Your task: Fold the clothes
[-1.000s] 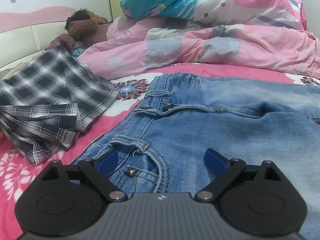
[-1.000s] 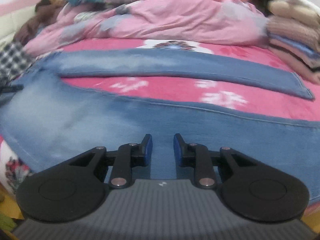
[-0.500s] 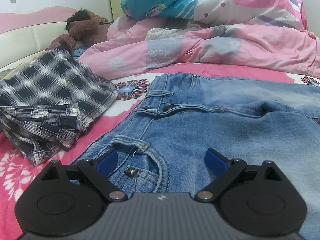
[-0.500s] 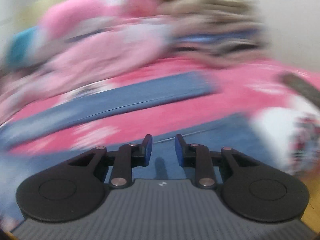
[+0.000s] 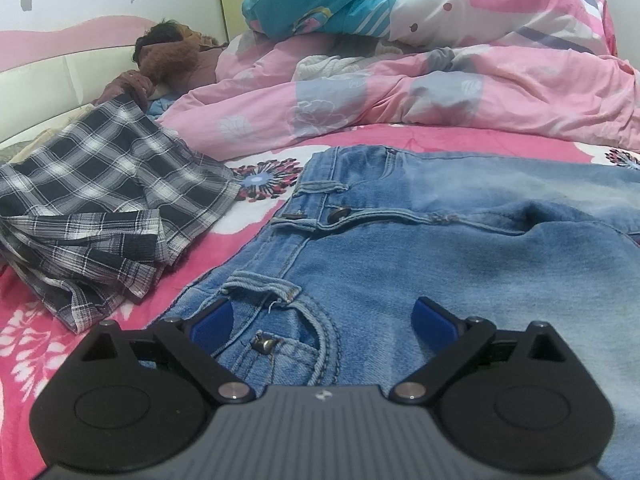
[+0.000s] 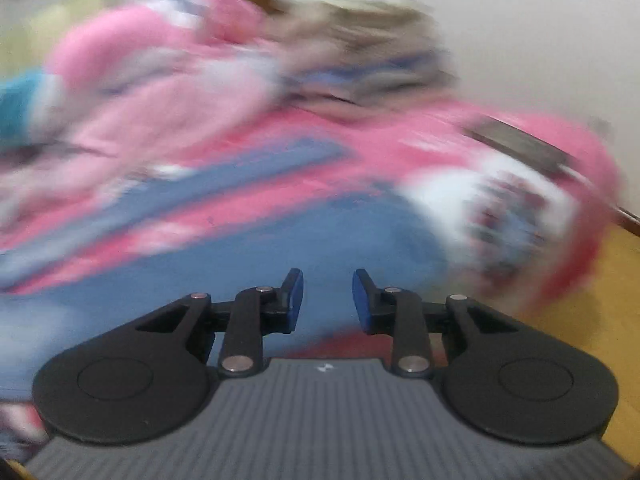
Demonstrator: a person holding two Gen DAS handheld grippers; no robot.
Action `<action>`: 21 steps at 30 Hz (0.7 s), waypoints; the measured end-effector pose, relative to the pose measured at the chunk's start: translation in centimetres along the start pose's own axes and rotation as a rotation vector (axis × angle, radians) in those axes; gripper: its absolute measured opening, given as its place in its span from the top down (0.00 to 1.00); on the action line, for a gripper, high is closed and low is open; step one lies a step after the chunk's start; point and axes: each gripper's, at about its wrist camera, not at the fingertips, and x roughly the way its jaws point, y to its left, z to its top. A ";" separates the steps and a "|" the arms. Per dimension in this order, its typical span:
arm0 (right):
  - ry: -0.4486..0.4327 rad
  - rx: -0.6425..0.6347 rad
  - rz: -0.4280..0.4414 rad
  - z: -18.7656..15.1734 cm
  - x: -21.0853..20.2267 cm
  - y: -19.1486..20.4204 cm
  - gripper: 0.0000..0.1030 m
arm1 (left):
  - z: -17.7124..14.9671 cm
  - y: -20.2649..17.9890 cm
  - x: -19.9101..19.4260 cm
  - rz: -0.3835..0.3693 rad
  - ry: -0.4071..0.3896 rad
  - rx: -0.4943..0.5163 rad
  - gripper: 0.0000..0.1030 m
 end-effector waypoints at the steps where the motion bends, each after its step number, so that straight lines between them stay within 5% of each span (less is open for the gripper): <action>1: -0.015 -0.040 0.064 0.5 0.2 2.4 0.73 | 0.0 0.0 0.0 -0.001 0.000 -0.001 0.05; 5: 0.035 -0.195 0.372 0.9 3.2 13.0 0.73 | -0.1 0.1 0.0 -0.003 -0.002 -0.005 0.05; 11: 0.231 -0.426 0.597 -3.3 7.5 26.6 0.75 | -0.1 0.2 -0.1 -0.007 -0.004 -0.012 0.05; 16: 0.239 -0.346 0.441 -1.5 9.0 22.6 0.76 | -0.1 0.4 0.0 -0.014 -0.005 -0.019 0.05; 21: 0.176 -0.055 0.017 2.4 9.4 8.5 0.76 | -0.1 0.4 0.0 -0.012 -0.007 -0.017 0.05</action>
